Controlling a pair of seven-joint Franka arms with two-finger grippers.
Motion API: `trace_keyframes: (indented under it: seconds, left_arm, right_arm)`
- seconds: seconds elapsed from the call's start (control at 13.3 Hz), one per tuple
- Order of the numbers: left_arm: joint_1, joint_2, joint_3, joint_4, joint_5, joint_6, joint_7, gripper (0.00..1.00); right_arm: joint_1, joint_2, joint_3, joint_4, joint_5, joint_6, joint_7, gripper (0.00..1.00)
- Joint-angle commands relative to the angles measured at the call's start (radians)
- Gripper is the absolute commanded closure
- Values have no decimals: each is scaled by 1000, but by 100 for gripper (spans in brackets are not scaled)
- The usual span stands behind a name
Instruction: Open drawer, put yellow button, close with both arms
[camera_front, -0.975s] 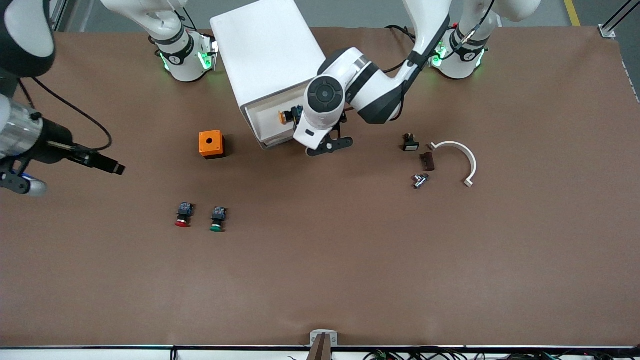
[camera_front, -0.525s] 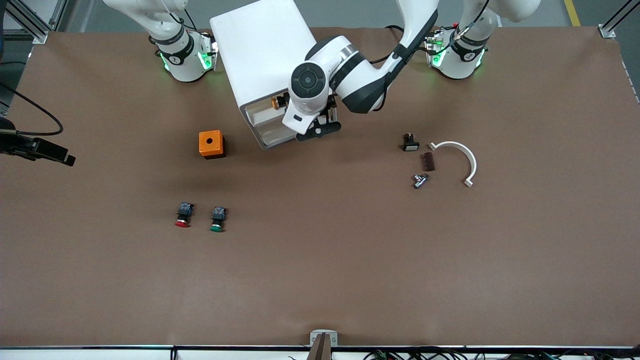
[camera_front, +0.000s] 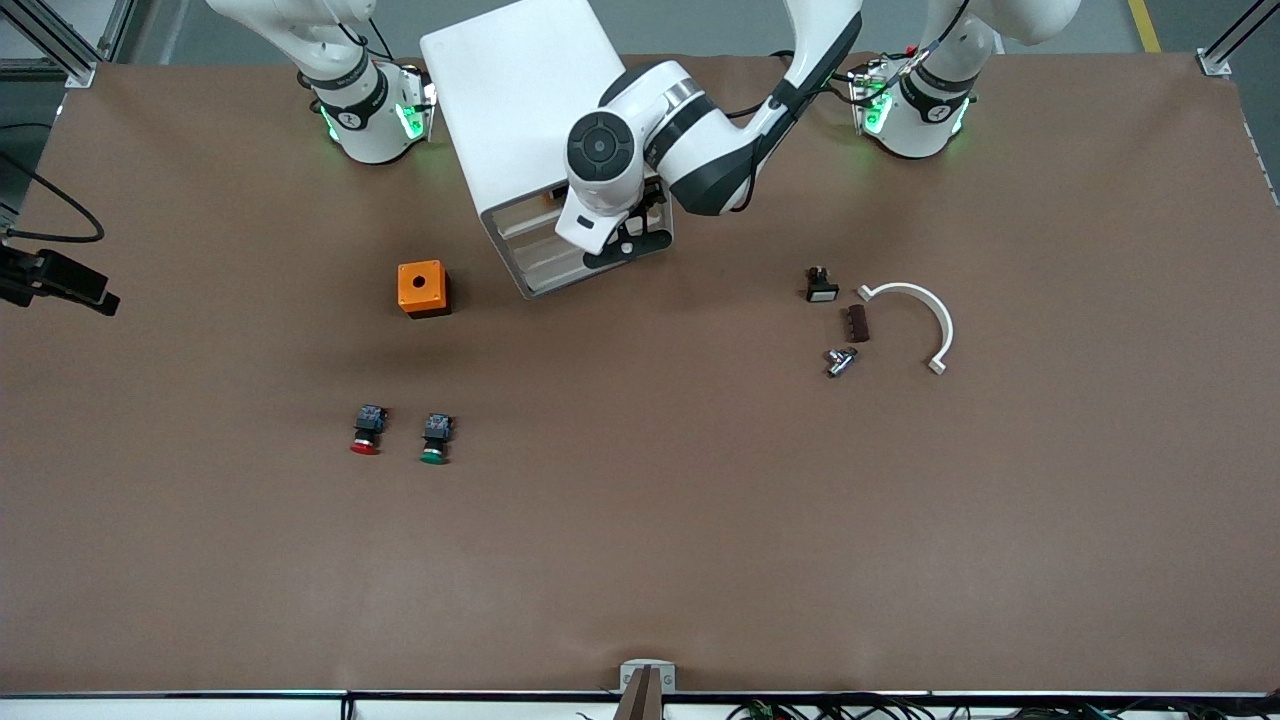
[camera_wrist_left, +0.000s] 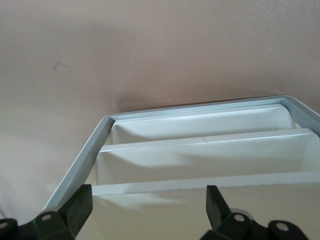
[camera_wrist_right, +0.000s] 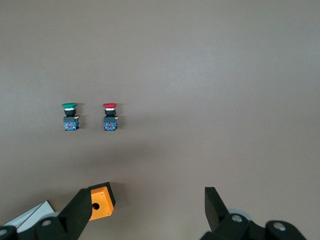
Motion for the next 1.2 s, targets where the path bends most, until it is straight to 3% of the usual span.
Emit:
trace_keyframes:
  seconds: [0.0, 0.3, 0.67, 1.12]
  left_arm:
    - [39, -34, 14, -5, 3, -9, -12, 0]
    - [240, -71, 21, 39, 23, -19, 2, 0]
    - [432, -162, 18, 53, 352, -55, 17, 0]
    - [700, -345, 16, 53, 353, -233, 438, 0]
  right_arm:
    - [-18, -77, 16, -83, -16, 58, -16, 1]
    - [-14, -88, 17, -85, -13, 70, -16, 0]
    - [-14, -90, 19, -76, -13, 80, -14, 0]
    - [-12, -88, 20, -72, -13, 78, -8, 0]
